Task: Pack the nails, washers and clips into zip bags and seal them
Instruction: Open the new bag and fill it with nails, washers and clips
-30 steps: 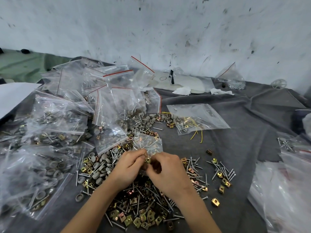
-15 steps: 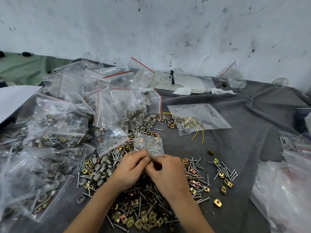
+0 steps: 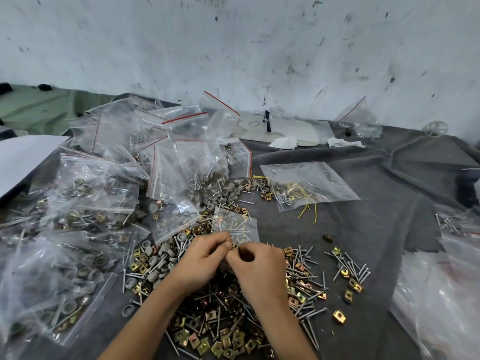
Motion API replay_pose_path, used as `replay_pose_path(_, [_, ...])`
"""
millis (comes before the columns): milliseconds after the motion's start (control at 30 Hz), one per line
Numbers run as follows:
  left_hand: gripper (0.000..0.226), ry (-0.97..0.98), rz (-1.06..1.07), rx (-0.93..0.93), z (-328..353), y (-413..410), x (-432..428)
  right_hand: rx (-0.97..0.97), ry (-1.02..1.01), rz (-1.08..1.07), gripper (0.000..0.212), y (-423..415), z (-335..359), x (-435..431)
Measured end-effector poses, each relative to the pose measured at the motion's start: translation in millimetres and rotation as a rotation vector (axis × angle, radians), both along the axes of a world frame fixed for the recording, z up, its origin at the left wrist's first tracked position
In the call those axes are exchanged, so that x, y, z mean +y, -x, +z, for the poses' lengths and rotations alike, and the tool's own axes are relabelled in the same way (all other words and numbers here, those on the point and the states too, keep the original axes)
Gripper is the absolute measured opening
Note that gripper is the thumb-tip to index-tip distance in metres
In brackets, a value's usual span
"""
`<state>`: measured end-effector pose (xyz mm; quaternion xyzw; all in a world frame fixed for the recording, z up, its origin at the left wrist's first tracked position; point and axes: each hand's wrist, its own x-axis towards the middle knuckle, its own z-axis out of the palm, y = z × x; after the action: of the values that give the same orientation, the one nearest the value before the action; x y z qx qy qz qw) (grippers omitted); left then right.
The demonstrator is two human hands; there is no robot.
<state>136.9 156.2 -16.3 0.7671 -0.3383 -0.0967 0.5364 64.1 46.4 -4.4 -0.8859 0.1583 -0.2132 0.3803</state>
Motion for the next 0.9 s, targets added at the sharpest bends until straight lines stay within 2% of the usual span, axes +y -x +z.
replay_pose_path(100, [0.022, 0.012, -0.003, 0.041, 0, 0, 1, 0.032, 0.044, 0.060, 0.025, 1, 2, -2])
replay_pose_path(167, [0.026, 0.025, -0.008, 0.096, 1, 0, 2, 0.033, 0.041, 0.157, 0.010, 3, 7, -9])
replay_pose_path(267, [0.034, 0.015, -0.027, 0.121, 0, -1, 1, 0.032, 0.116, 0.362, 0.029, 3, 16, -23])
replay_pose_path(333, [0.033, 0.016, -0.047, 0.147, 0, 1, 1, 0.042, 0.192, 0.442, 0.029, 3, 22, -26])
replay_pose_path(467, [0.038, 0.038, -0.057, 0.265, 0, 1, 1, 0.033, 0.249, 0.456, 0.027, 2, 25, -27])
replay_pose_path(567, [0.040, 0.031, -0.058, 0.246, 0, 1, 2, 0.038, 0.285, 0.455, 0.029, 1, 25, -25])
replay_pose_path(700, [0.024, -0.021, -0.051, 0.242, 0, 1, 1, 0.102, 0.365, 0.458, 0.031, 0, 28, -25])
replay_pose_path(900, [0.036, -0.084, -0.042, 0.188, 1, 1, 3, 0.234, 0.499, 0.510, 0.034, 0, 35, -29])
